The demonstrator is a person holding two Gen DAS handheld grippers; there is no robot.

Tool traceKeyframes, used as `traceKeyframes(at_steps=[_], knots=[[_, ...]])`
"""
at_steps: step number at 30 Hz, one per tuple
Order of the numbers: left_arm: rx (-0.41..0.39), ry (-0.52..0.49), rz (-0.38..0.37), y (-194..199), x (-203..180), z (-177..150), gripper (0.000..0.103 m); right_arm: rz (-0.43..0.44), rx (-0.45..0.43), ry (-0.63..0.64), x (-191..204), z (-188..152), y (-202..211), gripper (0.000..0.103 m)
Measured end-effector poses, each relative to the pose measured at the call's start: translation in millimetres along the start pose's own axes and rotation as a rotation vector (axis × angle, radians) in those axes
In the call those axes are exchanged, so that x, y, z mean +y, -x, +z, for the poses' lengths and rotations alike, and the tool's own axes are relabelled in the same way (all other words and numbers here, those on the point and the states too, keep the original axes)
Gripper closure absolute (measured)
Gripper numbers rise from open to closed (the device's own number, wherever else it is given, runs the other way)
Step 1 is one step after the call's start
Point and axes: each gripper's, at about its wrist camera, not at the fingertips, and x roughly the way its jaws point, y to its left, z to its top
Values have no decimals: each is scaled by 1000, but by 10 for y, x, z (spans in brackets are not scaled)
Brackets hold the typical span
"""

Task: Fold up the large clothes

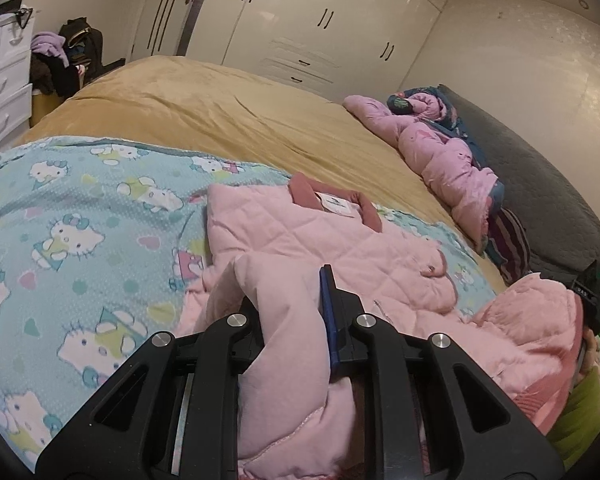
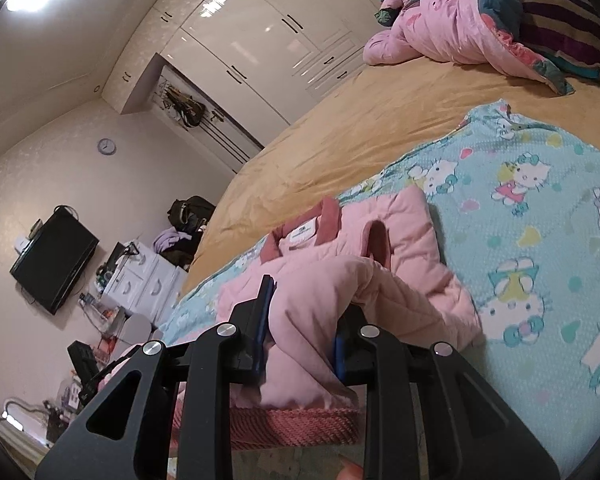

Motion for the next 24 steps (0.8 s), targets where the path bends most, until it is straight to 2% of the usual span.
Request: traceKeyframes(at_steps=[12,24], knots=[[30,-12,92,-598,77,338,91,-64,-6,-28,-214,385,-597,80],[58,-24,156,-1042,201,394,91,-118,-31,-58,-422,475,-1037,80]])
